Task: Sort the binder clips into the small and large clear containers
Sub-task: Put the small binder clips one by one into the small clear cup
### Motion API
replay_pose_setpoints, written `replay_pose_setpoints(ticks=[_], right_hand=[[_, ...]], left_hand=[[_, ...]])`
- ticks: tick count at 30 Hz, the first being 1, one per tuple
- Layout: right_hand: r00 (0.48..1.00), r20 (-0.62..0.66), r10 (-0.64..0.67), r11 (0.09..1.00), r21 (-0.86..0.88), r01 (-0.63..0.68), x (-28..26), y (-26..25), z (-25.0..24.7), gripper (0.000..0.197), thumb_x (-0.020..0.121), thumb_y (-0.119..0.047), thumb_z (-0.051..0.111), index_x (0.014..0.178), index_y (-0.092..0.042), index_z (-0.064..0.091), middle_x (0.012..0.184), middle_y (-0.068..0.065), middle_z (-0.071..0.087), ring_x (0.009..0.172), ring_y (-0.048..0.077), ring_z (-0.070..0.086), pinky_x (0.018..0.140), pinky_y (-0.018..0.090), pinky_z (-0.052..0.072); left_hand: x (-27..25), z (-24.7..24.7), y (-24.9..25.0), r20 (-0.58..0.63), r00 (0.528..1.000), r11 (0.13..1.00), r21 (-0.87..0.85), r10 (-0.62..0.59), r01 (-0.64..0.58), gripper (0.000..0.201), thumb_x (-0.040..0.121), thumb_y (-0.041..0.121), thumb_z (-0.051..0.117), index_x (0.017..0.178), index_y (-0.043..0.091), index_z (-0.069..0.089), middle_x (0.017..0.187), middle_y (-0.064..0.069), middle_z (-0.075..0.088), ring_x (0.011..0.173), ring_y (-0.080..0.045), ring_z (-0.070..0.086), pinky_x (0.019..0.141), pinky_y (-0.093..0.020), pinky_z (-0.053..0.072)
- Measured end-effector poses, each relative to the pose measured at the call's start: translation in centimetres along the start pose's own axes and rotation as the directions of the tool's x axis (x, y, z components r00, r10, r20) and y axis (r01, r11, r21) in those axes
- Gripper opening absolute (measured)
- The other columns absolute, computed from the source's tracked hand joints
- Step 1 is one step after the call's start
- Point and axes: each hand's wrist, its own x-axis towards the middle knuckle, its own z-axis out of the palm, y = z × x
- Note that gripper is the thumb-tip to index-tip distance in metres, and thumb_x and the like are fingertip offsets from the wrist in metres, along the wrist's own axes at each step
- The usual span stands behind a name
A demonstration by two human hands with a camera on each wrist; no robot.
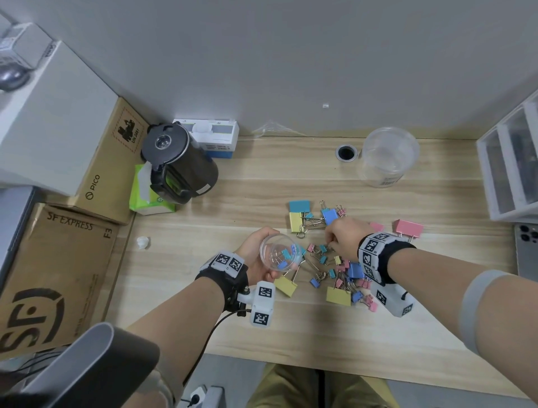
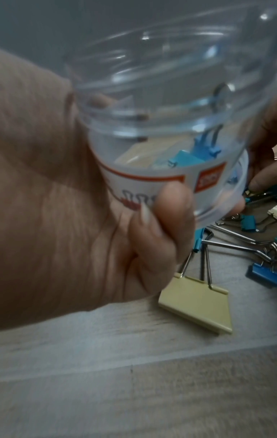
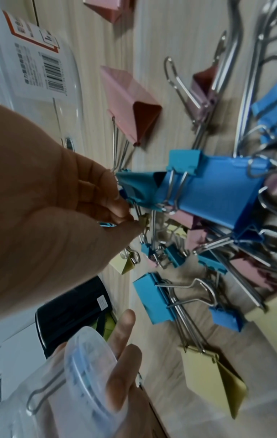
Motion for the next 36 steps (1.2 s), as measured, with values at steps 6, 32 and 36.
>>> replay_pose_setpoints(ticks=[6, 32, 36], right_hand=[[0.996, 0.072, -0.059, 0.976, 0.213, 0.042, -0.5, 0.0, -0.3, 0.014, 0.082, -0.015, 0.063, 0.081, -0.026, 0.071, 0.077, -0.014, 0.068, 0.076, 0.005, 0.065, 0.075, 0.028, 0.059], [0.985, -0.110, 0.135, 0.986, -0.082, -0.144, 1.8, -1.4, 0.6, 0.038, 0.085, -0.023, 0.063, 0.118, -0.015, 0.047, 0.117, 0.004, 0.054, 0.100, 0.028, 0.062, 0.067, 0.035, 0.046], [0.981, -0.107, 0.160, 0.972, -0.157, -0.175, 1.9, -1.5, 0.5, 0.043, 0.082, -0.007, 0.061, 0.123, -0.012, 0.046, 0.117, 0.007, 0.056, 0.098, 0.029, 0.064, 0.063, 0.034, 0.041]], left_hand=[[-0.1, -0.1, 0.0, 0.012, 1.000, 1.000, -0.011, 0.002, -0.002, 0.047, 0.088, 0.051, 0.044, 0.095, 0.010, 0.066, 0.091, -0.019, 0.062, 0.045, -0.016, 0.042, 0.047, -0.022, 0.029], [0.2, -0.9, -0.2, 0.025, 1.000, 1.000, -0.030, 0.005, -0.004, 0.047, 0.085, 0.049, 0.045, 0.102, 0.011, 0.066, 0.080, -0.016, 0.068, 0.050, -0.017, 0.040, 0.047, -0.022, 0.031], [0.4, -1.0, -0.3, 0.022, 1.000, 1.000, -0.021, -0.005, 0.005, 0.048, 0.086, 0.049, 0.044, 0.102, 0.009, 0.064, 0.081, -0.016, 0.069, 0.050, -0.017, 0.040, 0.047, -0.022, 0.030]])
